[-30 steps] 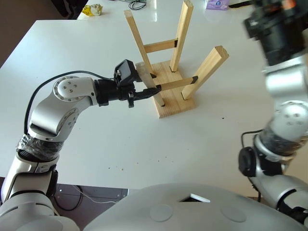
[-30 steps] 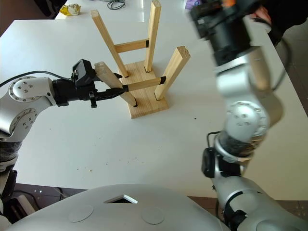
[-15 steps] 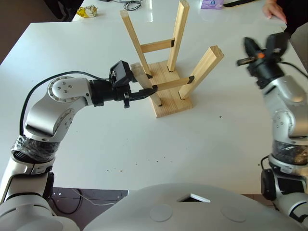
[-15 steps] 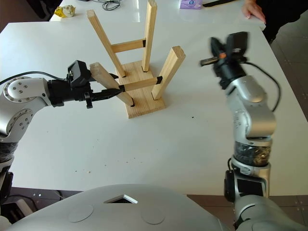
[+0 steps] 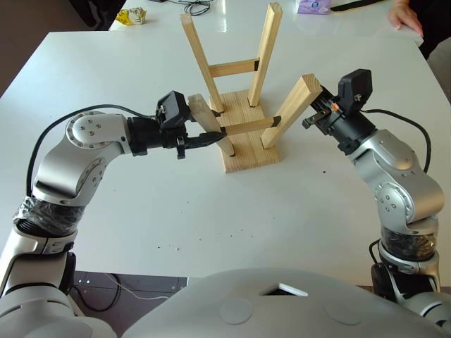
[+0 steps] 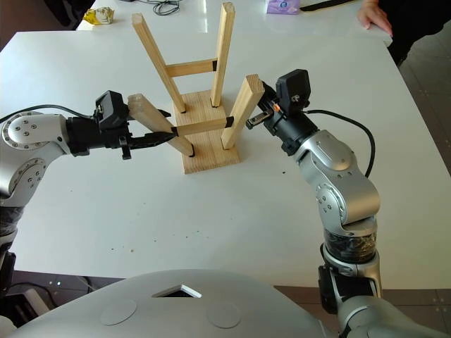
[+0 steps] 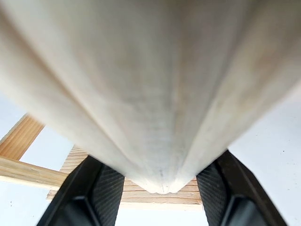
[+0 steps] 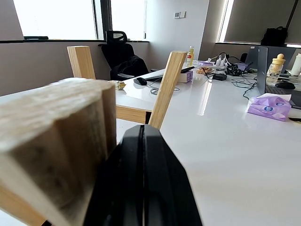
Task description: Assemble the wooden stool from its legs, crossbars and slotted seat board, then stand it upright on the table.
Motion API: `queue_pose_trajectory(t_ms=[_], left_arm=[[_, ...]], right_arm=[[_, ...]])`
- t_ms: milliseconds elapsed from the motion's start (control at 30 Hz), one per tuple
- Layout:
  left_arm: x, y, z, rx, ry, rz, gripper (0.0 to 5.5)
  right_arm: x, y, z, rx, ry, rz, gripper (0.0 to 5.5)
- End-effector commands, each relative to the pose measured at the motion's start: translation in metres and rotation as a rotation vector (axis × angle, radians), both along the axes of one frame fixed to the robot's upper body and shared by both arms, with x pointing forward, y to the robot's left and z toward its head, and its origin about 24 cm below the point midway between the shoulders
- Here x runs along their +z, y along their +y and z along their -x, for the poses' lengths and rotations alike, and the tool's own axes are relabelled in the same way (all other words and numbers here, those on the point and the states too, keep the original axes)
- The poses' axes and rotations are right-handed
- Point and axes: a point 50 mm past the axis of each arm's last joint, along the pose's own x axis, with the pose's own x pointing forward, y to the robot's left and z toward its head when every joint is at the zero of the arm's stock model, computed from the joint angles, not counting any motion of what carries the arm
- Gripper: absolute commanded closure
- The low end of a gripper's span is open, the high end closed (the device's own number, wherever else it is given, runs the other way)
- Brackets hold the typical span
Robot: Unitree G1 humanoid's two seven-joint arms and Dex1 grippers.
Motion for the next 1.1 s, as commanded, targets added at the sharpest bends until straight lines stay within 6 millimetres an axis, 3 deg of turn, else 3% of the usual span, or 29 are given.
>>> queue_pose_trajectory(t_ms=[33, 200, 333, 467, 600, 667, 1100], left_arm=[[-0.088, 0.006, 0.021, 0.037, 0.358, -0.237, 3.45], [-0.081, 0.017, 0.014, 0.084, 0.334, -0.236, 3.45], [-0.079, 0.016, 0.016, 0.094, 0.328, -0.225, 3.45], [-0.079, 0.013, 0.016, 0.088, 0.326, -0.221, 3.45], [-0.080, 0.011, 0.017, 0.070, 0.328, -0.224, 3.45], [-0.080, 0.008, 0.015, 0.051, 0.323, -0.223, 3.45], [-0.079, 0.002, 0.015, 0.040, 0.317, -0.166, 3.45]], right_arm=[[0.003, 0.025, 0.004, 0.179, 0.007, -0.037, 5.50], [0.002, -0.026, -0.017, -0.109, 0.012, 0.029, 5.50], [0.000, -0.039, -0.020, -0.162, 0.026, 0.059, 5.50], [-0.002, -0.024, -0.020, -0.100, 0.027, 0.058, 5.50], [0.012, 0.039, 0.019, 0.381, 0.011, -0.085, 5.50], [0.011, 0.051, 0.029, 0.472, 0.013, -0.083, 5.50], [-0.004, 0.042, 0.014, 0.350, 0.070, -0.019, 5.50]])
